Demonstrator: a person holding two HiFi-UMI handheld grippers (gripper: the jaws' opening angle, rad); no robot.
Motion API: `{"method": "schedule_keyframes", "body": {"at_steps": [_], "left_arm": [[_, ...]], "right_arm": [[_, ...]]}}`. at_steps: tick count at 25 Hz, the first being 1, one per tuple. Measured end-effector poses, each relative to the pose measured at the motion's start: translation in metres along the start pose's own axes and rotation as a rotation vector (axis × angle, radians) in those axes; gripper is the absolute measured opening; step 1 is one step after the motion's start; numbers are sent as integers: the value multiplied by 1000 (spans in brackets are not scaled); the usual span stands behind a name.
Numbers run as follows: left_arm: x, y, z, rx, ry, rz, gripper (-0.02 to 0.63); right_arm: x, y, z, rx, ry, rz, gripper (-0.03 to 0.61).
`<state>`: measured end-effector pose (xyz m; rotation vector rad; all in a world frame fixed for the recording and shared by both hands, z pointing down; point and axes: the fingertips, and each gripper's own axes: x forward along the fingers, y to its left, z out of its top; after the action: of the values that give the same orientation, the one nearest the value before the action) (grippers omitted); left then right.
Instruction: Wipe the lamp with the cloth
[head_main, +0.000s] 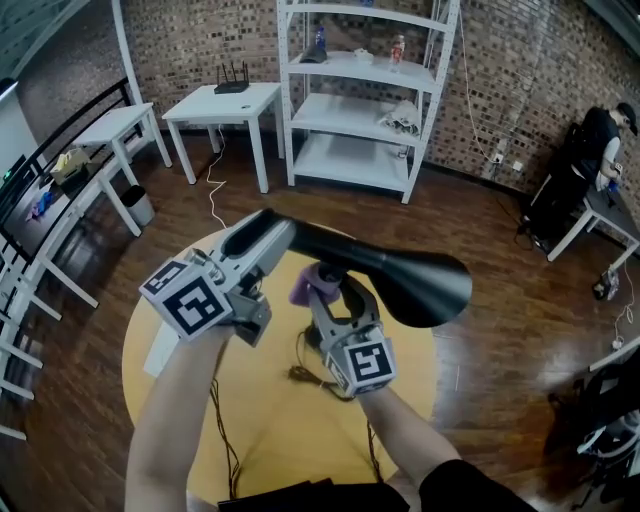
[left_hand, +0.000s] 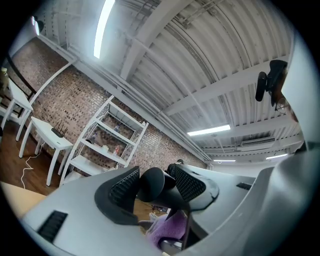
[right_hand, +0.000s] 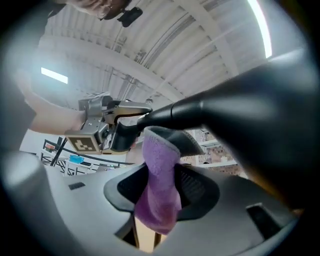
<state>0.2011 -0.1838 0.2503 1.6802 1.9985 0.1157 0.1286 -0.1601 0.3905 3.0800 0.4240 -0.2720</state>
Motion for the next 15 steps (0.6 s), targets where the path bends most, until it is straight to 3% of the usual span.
{"method": "schedule_keyframes", "body": {"at_steps": [8,15], "left_arm": [[0,3,1,-37,-25,-1,202],[-4,1,1,-27,-2,-17,195]], "right_arm": [[25,-13,16,26,11,-212,186],[27,-9,13,-19,-2,-210,139]]}}
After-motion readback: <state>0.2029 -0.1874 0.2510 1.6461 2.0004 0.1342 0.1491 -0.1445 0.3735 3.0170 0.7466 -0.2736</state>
